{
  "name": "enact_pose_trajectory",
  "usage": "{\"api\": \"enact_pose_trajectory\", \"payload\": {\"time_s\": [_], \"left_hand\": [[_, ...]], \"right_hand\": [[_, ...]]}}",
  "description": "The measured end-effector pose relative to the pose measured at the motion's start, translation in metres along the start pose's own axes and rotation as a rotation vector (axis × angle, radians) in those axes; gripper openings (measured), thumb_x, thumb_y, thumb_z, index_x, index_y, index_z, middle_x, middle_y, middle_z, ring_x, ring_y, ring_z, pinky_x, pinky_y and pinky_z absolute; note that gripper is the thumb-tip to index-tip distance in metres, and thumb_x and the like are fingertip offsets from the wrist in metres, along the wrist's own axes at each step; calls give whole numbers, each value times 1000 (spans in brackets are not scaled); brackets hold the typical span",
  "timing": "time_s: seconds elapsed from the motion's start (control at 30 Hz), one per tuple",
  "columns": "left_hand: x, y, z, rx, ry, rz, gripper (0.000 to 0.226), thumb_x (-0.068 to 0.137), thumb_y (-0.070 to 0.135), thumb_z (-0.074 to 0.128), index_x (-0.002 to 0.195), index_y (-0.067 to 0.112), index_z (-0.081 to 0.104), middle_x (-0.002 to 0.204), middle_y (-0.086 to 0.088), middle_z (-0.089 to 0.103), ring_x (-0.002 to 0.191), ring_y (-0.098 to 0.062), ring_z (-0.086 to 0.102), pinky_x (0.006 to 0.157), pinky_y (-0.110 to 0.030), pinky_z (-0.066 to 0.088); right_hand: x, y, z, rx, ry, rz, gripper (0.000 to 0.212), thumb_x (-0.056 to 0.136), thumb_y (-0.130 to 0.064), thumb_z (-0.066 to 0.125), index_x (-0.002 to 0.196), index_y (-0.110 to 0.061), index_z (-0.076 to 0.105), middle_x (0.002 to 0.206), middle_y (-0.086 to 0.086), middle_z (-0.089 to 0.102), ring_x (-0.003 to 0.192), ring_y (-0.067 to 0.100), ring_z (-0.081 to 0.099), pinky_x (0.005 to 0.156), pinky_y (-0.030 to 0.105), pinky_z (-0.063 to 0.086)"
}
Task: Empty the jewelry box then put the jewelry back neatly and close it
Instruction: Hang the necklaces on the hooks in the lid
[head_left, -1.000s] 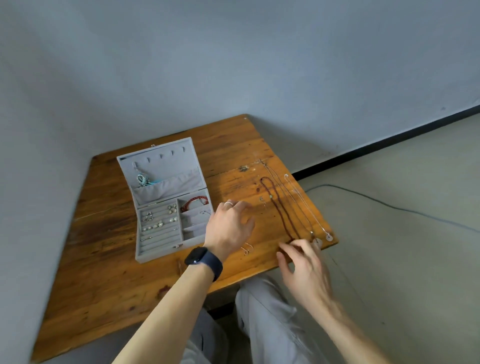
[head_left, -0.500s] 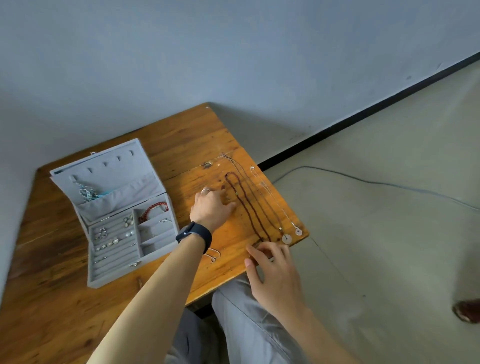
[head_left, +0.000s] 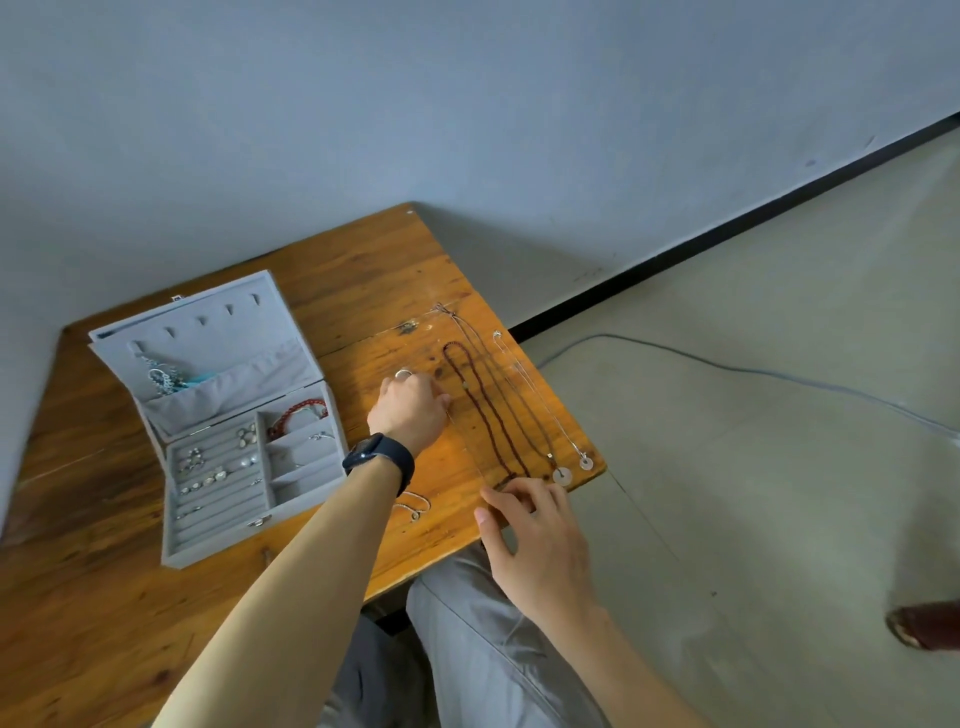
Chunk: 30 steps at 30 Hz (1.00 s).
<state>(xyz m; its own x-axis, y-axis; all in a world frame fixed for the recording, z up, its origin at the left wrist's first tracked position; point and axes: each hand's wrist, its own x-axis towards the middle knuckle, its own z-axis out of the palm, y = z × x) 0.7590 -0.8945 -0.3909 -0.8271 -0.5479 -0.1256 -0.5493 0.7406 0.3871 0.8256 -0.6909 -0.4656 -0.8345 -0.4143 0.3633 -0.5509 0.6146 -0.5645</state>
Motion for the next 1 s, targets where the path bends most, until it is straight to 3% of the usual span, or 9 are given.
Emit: {"api": "enact_pose_trajectory", "payload": {"time_s": [0.17,0.3,0.5,0.63,0.8,0.87,1.0], "left_hand": [[-19,-3,-21,-307,-22,19,12,102,24,53,110,15,57,100,-2,68,86,-13,64,66,-24,50],[-44,-9,-49,-508,-19,47,8,99,22,57,103,15,59,89,2,72,84,-17,66,75,-33,54],[-79,-14,-95,-1013,-155,-36,9,96,11,61,104,14,60,87,-4,70,84,-16,68,71,-27,53],[-94,-21,-122,-1266,-165,-53,10,97,6,54,103,14,54,83,-5,66,85,-22,70,81,-31,52],[-114,-40,-164,-1210,-113,-40,15,96,4,53,108,12,58,91,-6,67,66,-17,62,59,-25,42],[-121,-48,-177,-1156,-88,-29,15,95,3,57,108,11,60,94,-4,70,61,-16,58,50,-22,40],[-134,-64,-195,-1142,-38,-37,15,95,5,61,108,11,64,92,-2,73,61,-13,57,53,-23,39]], "right_hand": [[3,-1,-2,-36,0,-44,25,97,-45,53,98,-27,72,97,-9,59,86,13,50,63,26,53],[6,-8,-9,-61,-36,-30,19,94,-43,58,92,-27,67,94,-8,57,83,15,50,57,28,50],[9,-21,-20,63,-2,-91,5,93,-27,64,93,-25,59,90,-10,54,79,12,50,61,27,47],[16,-44,-31,214,61,-115,25,88,-19,71,111,-14,60,95,-6,61,83,10,57,71,13,42],[27,-83,-41,441,43,-71,12,85,-17,76,96,-19,72,102,-9,62,93,2,58,82,2,38],[30,-99,-40,618,-92,61,11,86,-19,75,95,-24,72,91,-17,69,89,0,66,77,7,46],[36,-128,-38,1036,-300,422,17,85,-11,75,101,-17,73,93,-4,76,87,17,74,78,30,59]]}}
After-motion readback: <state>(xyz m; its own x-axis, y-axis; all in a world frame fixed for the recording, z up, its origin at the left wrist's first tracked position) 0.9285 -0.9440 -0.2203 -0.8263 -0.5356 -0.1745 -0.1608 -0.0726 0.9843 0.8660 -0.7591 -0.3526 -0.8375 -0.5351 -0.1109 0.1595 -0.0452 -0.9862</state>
